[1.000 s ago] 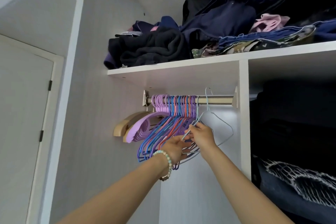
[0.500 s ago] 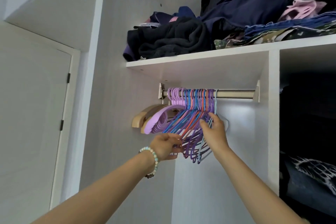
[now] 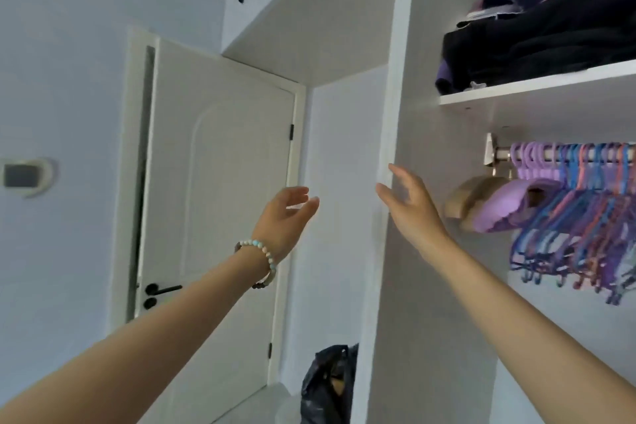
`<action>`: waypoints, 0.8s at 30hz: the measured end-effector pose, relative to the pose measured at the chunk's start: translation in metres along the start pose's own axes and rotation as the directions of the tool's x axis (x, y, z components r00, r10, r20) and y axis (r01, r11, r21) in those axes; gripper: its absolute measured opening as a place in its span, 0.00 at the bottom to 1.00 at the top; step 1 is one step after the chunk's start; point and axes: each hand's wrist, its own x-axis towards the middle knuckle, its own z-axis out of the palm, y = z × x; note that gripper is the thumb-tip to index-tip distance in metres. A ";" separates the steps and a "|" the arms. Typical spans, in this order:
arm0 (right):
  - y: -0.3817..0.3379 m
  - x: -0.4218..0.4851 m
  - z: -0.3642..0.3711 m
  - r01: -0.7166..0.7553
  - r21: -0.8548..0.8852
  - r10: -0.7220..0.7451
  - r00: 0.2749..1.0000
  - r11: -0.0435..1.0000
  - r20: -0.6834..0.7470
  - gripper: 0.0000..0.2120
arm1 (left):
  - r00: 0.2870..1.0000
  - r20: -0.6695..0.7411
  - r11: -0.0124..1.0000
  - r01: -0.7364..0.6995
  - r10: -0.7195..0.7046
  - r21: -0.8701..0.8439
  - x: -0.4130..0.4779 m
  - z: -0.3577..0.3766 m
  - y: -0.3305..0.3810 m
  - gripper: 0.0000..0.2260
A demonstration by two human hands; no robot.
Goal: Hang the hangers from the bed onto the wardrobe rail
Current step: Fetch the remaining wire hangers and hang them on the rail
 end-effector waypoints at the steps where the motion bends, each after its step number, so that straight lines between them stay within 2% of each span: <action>1: -0.005 -0.004 0.028 -0.002 0.029 0.000 0.998 1.000 0.057 0.24 | 0.999 -0.031 0.999 0.007 -0.006 0.040 -0.002 -0.029 -0.012 0.17; 6: -0.038 -0.039 0.183 -0.051 0.132 0.009 0.955 0.990 0.296 0.25 | 0.974 -0.196 0.974 0.149 -0.115 0.172 -0.037 -0.175 -0.076 0.21; 10: -0.065 -0.092 0.310 -0.128 0.178 0.026 0.872 0.976 0.488 0.26 | 0.926 -0.300 0.899 0.319 -0.229 0.300 -0.093 -0.282 -0.139 0.24; 13: -0.081 -0.147 0.398 -0.193 0.185 0.029 0.763 0.964 0.645 0.27 | 0.867 -0.363 0.823 0.462 -0.340 0.332 -0.146 -0.352 -0.188 0.26; 17: -0.096 -0.233 0.503 -0.286 0.134 0.061 0.584 0.949 0.810 0.31 | 0.749 -0.483 0.722 0.627 -0.454 0.294 -0.226 -0.437 -0.246 0.26; 22: -0.098 -0.353 0.605 -0.350 0.060 0.082 0.377 0.935 0.923 0.32 | 0.582 -0.590 0.537 0.797 -0.559 0.278 -0.337 -0.525 -0.316 0.26; 24: -0.094 -0.398 0.634 -0.350 0.022 0.092 0.307 0.936 0.947 0.32 | 0.494 -0.620 0.455 0.859 -0.610 0.237 -0.384 -0.549 -0.340 0.27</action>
